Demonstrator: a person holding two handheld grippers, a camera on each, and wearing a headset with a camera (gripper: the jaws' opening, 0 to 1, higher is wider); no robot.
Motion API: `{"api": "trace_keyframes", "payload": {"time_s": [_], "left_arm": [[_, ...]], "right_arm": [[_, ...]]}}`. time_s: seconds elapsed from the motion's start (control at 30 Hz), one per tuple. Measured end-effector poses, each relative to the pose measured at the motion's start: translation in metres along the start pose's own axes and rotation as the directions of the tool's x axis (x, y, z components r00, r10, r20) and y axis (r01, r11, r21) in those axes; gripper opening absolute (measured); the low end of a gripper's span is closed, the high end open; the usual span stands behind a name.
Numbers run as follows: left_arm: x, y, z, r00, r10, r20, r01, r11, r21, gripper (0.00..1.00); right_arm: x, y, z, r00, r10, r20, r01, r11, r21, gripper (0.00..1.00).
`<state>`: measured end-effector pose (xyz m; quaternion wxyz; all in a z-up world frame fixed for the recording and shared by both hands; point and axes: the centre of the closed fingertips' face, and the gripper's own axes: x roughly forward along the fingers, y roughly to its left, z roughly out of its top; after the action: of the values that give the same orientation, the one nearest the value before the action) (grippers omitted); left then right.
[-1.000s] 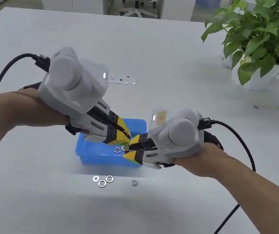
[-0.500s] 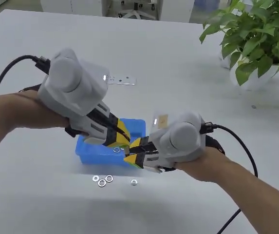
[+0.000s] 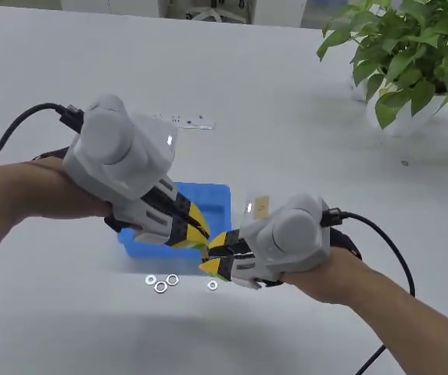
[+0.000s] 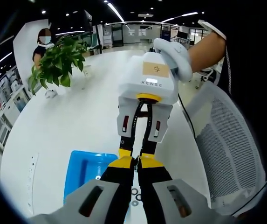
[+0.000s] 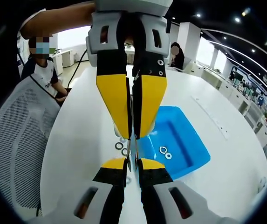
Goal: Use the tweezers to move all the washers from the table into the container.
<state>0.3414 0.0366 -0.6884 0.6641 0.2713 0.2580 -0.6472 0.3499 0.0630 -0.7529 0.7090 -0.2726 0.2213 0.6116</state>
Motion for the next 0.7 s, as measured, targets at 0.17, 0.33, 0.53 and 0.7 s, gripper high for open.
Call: {"api": "trace_keyframes", "payload": {"time_s": [0.17, 0.33, 0.53, 0.7], "left_arm": [[0.004, -0.002, -0.003, 1.0000, -0.010, 0.001, 0.010, 1.000, 0.009, 0.07], [0.009, -0.004, -0.005, 0.9997, -0.022, 0.005, 0.022, 1.000, 0.010, 0.07], [0.016, -0.006, -0.007, 0.9992, -0.039, 0.004, 0.039, 0.999, 0.014, 0.07], [0.021, -0.008, -0.009, 0.9985, -0.055, 0.005, 0.055, 0.998, 0.014, 0.07]], "right_arm": [[0.002, 0.003, -0.004, 1.0000, 0.004, -0.005, -0.004, 1.000, 0.005, 0.11], [0.005, 0.005, -0.009, 0.9999, 0.010, -0.007, -0.010, 1.000, 0.018, 0.11], [0.007, 0.008, -0.015, 0.9998, 0.014, -0.011, -0.013, 0.999, 0.029, 0.11], [0.009, 0.011, -0.020, 0.9997, 0.018, -0.017, -0.017, 0.999, 0.038, 0.11]]}}
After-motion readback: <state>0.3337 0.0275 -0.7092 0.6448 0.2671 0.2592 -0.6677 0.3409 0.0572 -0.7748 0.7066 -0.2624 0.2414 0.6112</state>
